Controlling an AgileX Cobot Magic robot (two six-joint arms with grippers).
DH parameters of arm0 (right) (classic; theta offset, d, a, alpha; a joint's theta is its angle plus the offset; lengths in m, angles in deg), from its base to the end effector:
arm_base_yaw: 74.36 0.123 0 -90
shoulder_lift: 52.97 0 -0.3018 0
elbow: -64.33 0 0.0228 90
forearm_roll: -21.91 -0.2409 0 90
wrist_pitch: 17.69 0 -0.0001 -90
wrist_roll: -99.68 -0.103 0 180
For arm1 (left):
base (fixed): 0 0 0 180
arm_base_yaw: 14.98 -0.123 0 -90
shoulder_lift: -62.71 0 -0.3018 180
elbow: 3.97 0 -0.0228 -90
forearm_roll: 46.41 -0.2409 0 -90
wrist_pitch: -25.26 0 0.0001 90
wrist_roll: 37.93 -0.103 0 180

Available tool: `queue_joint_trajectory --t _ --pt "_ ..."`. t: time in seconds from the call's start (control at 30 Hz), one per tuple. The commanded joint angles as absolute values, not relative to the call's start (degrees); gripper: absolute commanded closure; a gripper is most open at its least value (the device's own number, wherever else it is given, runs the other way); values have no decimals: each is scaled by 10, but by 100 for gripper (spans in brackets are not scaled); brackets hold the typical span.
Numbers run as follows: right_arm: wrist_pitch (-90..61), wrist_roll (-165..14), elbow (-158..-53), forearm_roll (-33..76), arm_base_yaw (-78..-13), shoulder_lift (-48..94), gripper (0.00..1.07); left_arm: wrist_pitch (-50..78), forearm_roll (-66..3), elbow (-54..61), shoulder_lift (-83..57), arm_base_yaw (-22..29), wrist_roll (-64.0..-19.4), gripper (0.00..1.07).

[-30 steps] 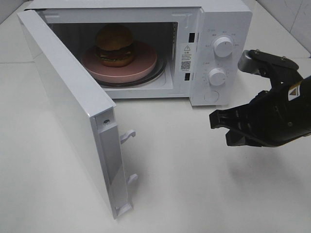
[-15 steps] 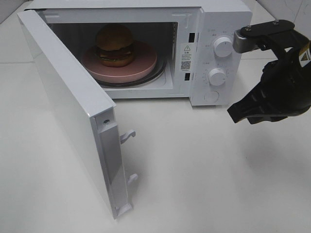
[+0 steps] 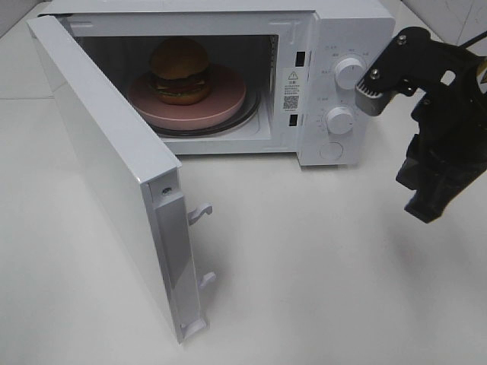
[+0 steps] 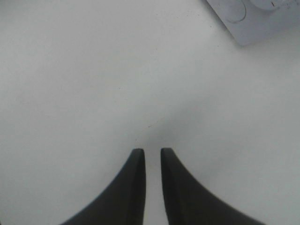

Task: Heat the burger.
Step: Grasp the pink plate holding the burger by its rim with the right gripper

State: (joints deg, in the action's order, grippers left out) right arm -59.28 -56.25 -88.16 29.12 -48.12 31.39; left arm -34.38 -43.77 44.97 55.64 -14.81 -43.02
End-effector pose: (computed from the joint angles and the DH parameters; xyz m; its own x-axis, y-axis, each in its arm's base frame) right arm 0.2267 0.1022 0.2631 -0.4970 -0.7916 -0.3555 -0.7483 0.5983 -0.2863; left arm -0.0198 -0.0040 0.2691 -0.4290 0.0667 -0.9008 0.0670 0.9969 0.0419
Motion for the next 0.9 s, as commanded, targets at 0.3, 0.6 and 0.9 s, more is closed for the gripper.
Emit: queue_joint_trajectory --t 0.3,0.6,0.9 --pt "-595 -235 -887 296 -483 311 90 -340 -438 451 568 -149 -429 6" --pt "-597 -165 -887 290 -483 311 84 -340 -438 451 568 -149 -429 6" --pt "-564 -324 -887 285 -482 311 26 -340 -438 451 568 -149 -429 6"
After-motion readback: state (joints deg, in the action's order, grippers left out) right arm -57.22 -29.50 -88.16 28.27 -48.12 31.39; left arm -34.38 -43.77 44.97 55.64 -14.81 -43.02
